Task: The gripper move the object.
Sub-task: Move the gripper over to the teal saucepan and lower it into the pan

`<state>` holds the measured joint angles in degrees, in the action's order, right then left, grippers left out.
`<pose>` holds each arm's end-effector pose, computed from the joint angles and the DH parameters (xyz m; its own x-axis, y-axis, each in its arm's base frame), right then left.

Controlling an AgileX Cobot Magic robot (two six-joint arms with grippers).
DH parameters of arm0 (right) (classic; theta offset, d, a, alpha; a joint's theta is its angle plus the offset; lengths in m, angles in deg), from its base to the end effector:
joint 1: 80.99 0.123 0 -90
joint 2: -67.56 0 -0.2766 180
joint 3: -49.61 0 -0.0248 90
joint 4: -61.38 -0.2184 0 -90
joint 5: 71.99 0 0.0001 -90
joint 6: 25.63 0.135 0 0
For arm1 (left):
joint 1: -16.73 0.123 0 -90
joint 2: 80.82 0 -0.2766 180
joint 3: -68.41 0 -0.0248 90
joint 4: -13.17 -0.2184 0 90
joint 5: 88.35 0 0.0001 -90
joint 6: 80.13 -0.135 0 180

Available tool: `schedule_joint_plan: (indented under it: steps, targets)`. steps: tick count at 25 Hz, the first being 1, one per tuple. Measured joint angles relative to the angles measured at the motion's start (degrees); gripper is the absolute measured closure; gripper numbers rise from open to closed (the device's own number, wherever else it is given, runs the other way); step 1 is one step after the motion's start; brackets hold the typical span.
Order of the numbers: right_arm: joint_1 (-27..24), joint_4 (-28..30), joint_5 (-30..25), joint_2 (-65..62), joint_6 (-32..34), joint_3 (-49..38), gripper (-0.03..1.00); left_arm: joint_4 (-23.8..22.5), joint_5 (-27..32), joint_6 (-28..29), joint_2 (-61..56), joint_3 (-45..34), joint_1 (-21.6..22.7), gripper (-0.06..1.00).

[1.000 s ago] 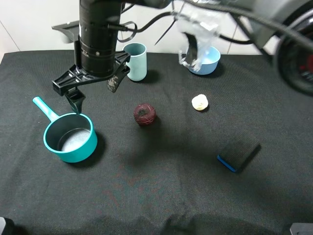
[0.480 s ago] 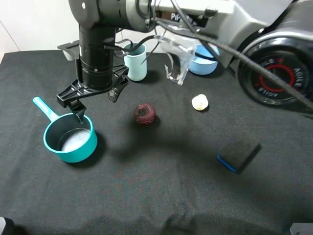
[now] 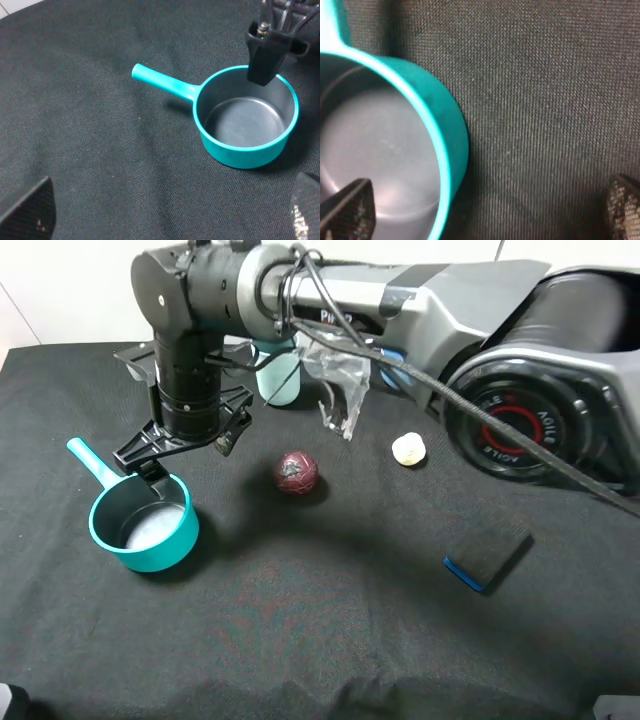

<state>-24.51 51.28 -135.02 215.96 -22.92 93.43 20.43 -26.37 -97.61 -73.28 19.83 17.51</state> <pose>0.2489 0.4139 0.1069 -0.6417 -0.7406 -0.1995 -0.7669 0.6162 0.1794 0.0120 -0.0149 0.2388 -0.4333 0.2355 -0.8699 0.1962 0.9668 0.1640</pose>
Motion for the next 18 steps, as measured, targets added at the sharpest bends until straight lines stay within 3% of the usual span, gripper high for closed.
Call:
schedule_joint_plan:
  steps: [18]
  targets:
    - [0.0,-0.8,3.9,5.4,0.3,0.0,0.27,0.0,0.0,0.0,0.0,0.0,0.0,-0.05]
